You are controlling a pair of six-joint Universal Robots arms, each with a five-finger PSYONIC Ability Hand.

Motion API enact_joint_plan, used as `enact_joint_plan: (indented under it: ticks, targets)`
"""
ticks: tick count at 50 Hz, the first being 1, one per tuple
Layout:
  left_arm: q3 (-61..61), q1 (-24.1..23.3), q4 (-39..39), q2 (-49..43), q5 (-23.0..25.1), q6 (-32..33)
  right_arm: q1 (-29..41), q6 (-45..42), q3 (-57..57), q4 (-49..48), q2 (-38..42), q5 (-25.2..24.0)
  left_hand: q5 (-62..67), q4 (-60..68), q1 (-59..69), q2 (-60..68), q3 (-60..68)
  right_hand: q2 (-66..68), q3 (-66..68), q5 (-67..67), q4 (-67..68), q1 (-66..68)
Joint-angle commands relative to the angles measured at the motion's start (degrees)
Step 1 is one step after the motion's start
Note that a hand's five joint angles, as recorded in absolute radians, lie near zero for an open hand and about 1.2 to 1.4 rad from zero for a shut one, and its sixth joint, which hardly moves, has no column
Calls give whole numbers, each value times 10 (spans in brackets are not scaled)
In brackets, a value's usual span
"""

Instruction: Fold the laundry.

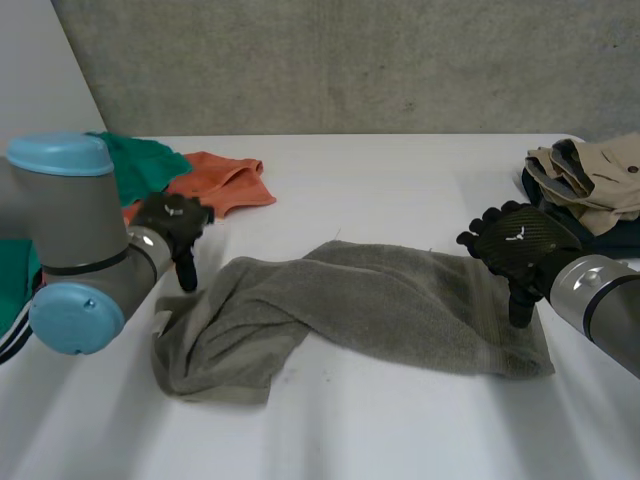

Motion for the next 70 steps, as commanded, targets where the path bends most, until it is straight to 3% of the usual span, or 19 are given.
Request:
enact_joint_plan:
  ticks: [1, 9, 12, 13, 14, 15, 24, 31, 37, 44, 50, 58, 64, 70]
  targets:
    - [3, 16, -59, -19, 30, -56, -4, 1, -14, -11, 31, 1, 52, 47, 30, 47, 46, -24, -24, -30, -26, -37]
    - [5, 30, -63, -54, 54, -75, -26, 41, -60, -6, 80, 6, 113, 107, 90, 108, 107, -24, -24, -30, -26, -37]
    - [9, 27, -63, -66, 56, -75, -29, 46, -66, -6, 86, 5, 282, 276, 260, 277, 276, -24, -24, -30, -26, -37]
    - [9, 25, -63, -66, 53, -74, -31, 47, -65, -6, 86, 5, 383, 377, 360, 378, 377, -24, -24, -30, -26, -37]
    - [10, 27, -60, -63, 46, -75, -33, 48, -66, -6, 85, 5, 592, 586, 569, 587, 586, -24, -24, -30, -26, -37]
    - [11, 28, -60, -62, 43, -79, -34, 48, -66, -6, 84, 5, 652, 646, 630, 647, 646, -24, -24, -30, -26, -37]
    - [8, 14, -16, 29, 7, -74, -32, 58, -96, -5, 85, 5, 653, 647, 630, 648, 647, -24, -24, -30, -26, -37]
    - [-10, -24, -9, 127, 6, -73, -33, 158, -158, 22, 104, -1, 653, 647, 630, 648, 647, -24, -24, -30, -26, -37]
    - [-53, -36, 32, 221, 5, -71, -36, 235, -213, 124, 154, -58, 653, 647, 630, 648, 647, -24, -24, -30, -26, -37]
    - [-105, -43, 59, 303, 7, -49, -33, 246, -218, 139, 180, -86, 653, 647, 630, 648, 647, -24, -24, -30, -26, -37]
    - [-137, -71, 79, 354, 10, -22, -27, 248, -282, 71, 259, -79, 653, 647, 630, 648, 647, -24, -24, -30, -26, -37]
    - [-149, -119, 89, 375, 9, -6, 8, 245, -389, 73, 376, -95, 653, 647, 630, 648, 647, -24, -24, -30, -26, -37]
    - [-148, -124, 107, 380, 9, 5, 36, 248, -387, 107, 360, -154, 653, 647, 630, 648, 647, -24, -24, -30, -26, -37]
    - [-147, -124, 109, 377, 9, 19, 36, 243, -345, 120, 284, -137, 653, 647, 630, 648, 647, -24, -24, -30, -26, -37]
